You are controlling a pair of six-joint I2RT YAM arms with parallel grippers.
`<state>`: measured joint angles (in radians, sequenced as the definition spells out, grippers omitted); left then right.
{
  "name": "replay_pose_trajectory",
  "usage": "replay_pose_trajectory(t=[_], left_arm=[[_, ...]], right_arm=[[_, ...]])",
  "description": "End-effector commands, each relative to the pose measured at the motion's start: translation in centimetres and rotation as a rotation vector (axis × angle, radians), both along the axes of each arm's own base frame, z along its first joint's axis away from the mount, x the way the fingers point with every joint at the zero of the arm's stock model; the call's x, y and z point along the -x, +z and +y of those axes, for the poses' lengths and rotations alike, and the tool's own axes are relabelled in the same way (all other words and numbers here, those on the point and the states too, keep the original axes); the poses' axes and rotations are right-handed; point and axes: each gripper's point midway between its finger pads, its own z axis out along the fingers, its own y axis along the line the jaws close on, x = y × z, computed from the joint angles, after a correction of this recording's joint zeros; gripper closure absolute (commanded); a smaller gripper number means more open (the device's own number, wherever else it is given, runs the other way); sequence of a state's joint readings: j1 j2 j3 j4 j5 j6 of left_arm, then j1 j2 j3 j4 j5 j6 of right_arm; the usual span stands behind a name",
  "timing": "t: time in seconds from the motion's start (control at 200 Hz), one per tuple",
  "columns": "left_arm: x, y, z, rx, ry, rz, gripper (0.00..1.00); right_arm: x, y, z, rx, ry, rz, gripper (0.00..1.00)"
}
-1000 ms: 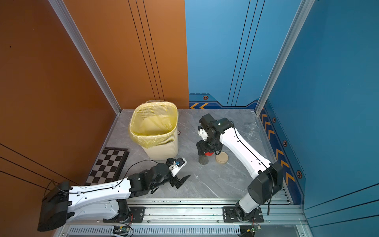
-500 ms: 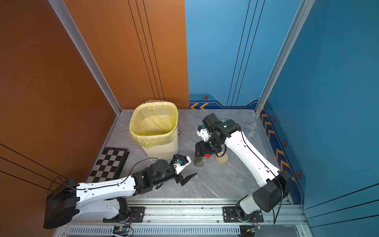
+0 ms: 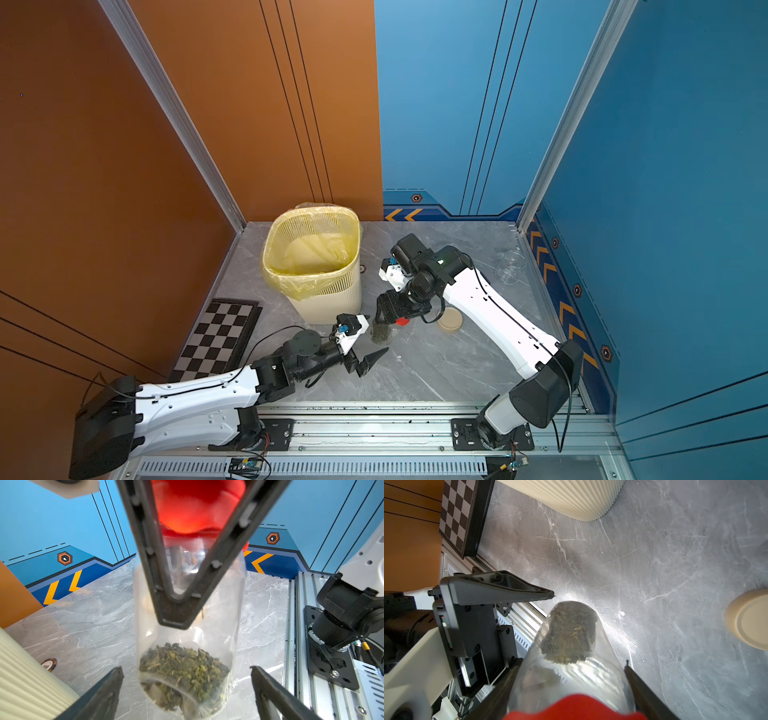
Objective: Empty moldy tea leaves from jars
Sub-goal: Pick up the jar from the center of the board.
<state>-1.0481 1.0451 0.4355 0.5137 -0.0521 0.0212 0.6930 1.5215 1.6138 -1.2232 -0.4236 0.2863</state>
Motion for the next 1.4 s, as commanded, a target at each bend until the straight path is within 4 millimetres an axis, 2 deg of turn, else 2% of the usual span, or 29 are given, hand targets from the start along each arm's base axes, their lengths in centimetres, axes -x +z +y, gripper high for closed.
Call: replay_pose_trajectory(t=[0.0,0.325,0.561,0.911,1.156,1.171,1.241,1.396], left_arm=[[-0.4,0.7,1.0,0.052,0.041,0.001,0.02],[-0.1,0.3,2.3,0.077,0.062,0.018,0.02],[-0.8,0.1,3.2,0.090,0.096,0.033,0.02],[-1.4,-0.2,3.7,0.100,0.110,0.056,0.01],[-1.5,-0.2,3.6,0.101,0.100,0.062,0.13],[-1.4,-0.2,3.6,0.102,0.098,0.062,0.17],[-1.4,-0.2,3.6,0.101,0.094,0.061,0.21],[-1.1,0.1,3.6,0.100,0.076,0.044,0.37]], right_arm=[[0.4,1.0,2.0,-0.046,0.020,-0.008,0.56],[1.6,0.8,4.1,-0.039,0.069,0.001,0.56],[2.5,0.8,5.1,-0.040,0.101,0.010,0.56],[3.0,0.1,5.5,-0.026,0.116,0.028,0.56],[3.3,-0.4,5.6,-0.015,0.125,0.039,0.56],[3.3,-0.4,5.5,-0.014,0.126,0.038,0.56],[3.3,-0.5,5.5,-0.011,0.127,0.040,0.56],[3.2,-0.7,5.4,-0.005,0.123,0.043,0.55]])
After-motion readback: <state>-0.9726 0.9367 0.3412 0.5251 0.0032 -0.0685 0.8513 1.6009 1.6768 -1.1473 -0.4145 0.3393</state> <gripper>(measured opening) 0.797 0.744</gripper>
